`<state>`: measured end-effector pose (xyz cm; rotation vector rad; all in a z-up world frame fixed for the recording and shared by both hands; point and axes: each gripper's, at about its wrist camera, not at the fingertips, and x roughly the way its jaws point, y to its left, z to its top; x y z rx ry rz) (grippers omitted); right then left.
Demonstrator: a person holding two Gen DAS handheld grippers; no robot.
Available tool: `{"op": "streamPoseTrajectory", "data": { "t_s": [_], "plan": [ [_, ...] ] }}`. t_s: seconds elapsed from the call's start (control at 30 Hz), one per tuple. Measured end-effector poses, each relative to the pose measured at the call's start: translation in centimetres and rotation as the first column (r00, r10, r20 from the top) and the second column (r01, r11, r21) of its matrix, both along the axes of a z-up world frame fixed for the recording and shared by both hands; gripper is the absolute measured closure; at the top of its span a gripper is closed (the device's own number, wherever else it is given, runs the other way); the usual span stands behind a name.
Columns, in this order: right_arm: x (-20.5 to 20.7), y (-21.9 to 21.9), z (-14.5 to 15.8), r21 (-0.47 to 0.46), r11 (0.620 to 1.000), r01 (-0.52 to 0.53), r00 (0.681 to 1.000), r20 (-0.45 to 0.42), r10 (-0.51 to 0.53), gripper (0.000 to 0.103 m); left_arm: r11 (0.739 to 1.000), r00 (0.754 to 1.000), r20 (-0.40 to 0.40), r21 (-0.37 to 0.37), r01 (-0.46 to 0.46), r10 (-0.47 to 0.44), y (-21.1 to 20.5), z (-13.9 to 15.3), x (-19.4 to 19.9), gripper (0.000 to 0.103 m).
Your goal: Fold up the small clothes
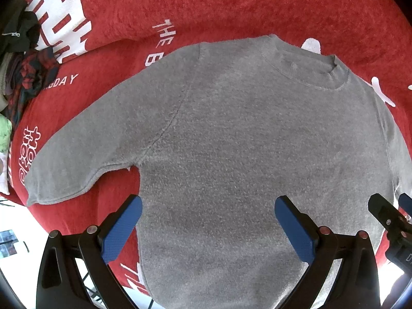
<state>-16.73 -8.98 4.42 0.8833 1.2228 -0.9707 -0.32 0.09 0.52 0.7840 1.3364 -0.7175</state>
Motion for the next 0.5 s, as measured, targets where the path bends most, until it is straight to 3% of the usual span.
{"op": "streamPoseTrajectory", "data": {
  "t_s": [0.5],
  "plan": [
    [-0.2, 0.09, 0.07, 0.0, 1.0, -0.008, 1.0, 0.002, 0.008, 0.0, 1.0, 1.0, -0.006, -0.007, 0.001, -0.001, 0.17, 0.09, -0.04, 0.0]
  ]
}}
